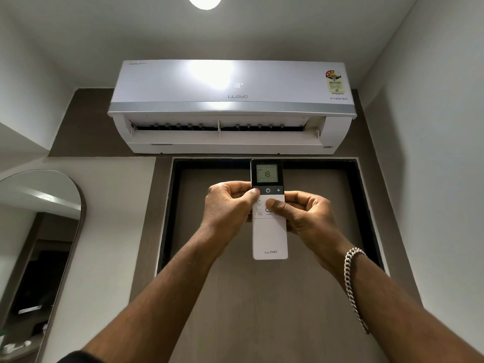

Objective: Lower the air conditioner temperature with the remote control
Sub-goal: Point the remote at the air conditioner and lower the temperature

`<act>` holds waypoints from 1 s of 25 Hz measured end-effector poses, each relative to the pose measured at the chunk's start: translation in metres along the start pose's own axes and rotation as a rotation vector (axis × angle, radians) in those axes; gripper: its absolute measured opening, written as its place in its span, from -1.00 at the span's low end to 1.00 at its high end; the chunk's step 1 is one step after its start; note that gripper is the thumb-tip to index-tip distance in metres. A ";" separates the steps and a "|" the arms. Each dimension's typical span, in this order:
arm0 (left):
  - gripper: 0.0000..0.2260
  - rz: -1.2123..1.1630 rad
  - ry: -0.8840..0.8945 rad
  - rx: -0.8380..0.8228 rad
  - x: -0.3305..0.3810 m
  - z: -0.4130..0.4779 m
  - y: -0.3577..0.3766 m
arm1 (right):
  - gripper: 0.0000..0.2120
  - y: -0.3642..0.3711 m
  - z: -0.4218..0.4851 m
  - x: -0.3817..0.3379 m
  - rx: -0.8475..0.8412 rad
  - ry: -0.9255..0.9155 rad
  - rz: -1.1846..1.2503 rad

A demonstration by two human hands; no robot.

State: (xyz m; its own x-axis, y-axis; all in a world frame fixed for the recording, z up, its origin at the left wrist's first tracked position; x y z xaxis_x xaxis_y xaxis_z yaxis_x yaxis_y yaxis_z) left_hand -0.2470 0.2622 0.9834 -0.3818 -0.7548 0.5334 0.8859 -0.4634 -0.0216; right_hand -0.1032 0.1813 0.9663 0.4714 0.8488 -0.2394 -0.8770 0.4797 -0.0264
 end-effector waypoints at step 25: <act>-0.85 0.015 -0.002 0.101 0.002 -0.005 0.016 | -0.74 -0.007 -0.006 -0.003 0.019 0.005 -0.024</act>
State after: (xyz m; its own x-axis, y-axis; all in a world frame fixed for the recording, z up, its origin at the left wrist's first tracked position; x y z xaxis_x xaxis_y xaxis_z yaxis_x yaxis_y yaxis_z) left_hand -0.2351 0.2508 0.9799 -0.3679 -0.7605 0.5350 0.9136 -0.4029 0.0555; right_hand -0.0992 0.1740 0.9619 0.4915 0.8361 -0.2435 -0.8637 0.5038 -0.0137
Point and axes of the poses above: each hand's wrist, its own z-axis towards the middle knuckle, its own y-axis out of the palm, x = y × z, the point moved 1 cm from there along z, towards the middle knuckle, and after that the axes turned 11 degrees about -y, right-handed, at the moved point
